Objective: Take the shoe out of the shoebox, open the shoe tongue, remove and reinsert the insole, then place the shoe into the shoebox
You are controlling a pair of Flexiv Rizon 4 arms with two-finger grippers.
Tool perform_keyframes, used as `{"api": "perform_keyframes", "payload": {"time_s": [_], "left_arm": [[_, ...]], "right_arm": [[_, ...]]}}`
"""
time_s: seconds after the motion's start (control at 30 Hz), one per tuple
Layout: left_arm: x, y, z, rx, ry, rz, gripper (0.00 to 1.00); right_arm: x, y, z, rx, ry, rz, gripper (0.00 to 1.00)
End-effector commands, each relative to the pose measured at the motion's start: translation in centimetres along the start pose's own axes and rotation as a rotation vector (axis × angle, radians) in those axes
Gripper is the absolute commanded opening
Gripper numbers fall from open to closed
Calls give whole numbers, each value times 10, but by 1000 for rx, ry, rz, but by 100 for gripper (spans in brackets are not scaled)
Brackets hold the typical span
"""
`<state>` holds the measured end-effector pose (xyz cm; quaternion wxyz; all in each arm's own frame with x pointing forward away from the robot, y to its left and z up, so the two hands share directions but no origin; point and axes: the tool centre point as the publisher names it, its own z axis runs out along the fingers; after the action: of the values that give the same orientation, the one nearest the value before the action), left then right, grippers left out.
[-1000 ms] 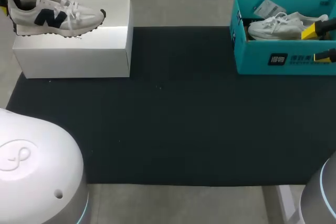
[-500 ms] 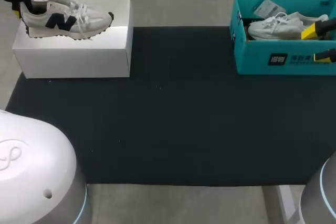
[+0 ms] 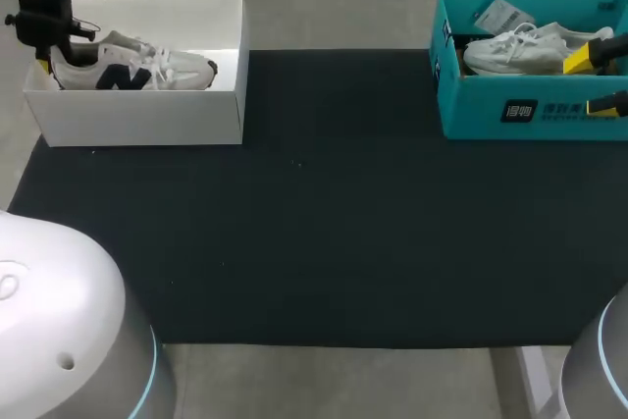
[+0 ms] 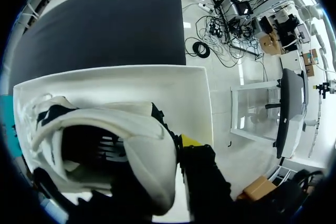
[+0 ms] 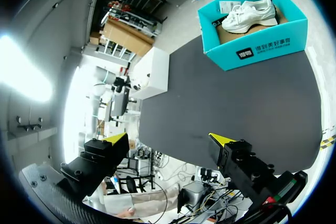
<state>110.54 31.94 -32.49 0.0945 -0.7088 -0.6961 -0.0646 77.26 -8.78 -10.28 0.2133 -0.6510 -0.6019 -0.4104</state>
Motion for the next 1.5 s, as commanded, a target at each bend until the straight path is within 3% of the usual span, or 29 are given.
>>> {"api": "perform_keyframes", "payload": {"time_s": [0.03,0.6,0.77,0.8,0.83,0.87,1.5], "left_arm": [[-11,-4,20,-7,27,1,0],[-19,-13,64,82,48,23,0],[-18,-13,64,109,32,29,0],[-17,-14,61,120,23,36,31],[-16,-14,58,119,19,32,83],[-14,-15,52,121,9,42,100],[-8,-30,-65,73,-154,-53,100]], "right_arm": [[0,0,0,0,-3,1,100],[0,0,0,0,-3,1,100],[0,0,0,0,-3,1,100],[0,0,0,0,-3,1,100],[0,0,0,0,-3,1,100],[0,0,0,0,-3,1,100],[0,0,0,0,-3,1,100]]}}
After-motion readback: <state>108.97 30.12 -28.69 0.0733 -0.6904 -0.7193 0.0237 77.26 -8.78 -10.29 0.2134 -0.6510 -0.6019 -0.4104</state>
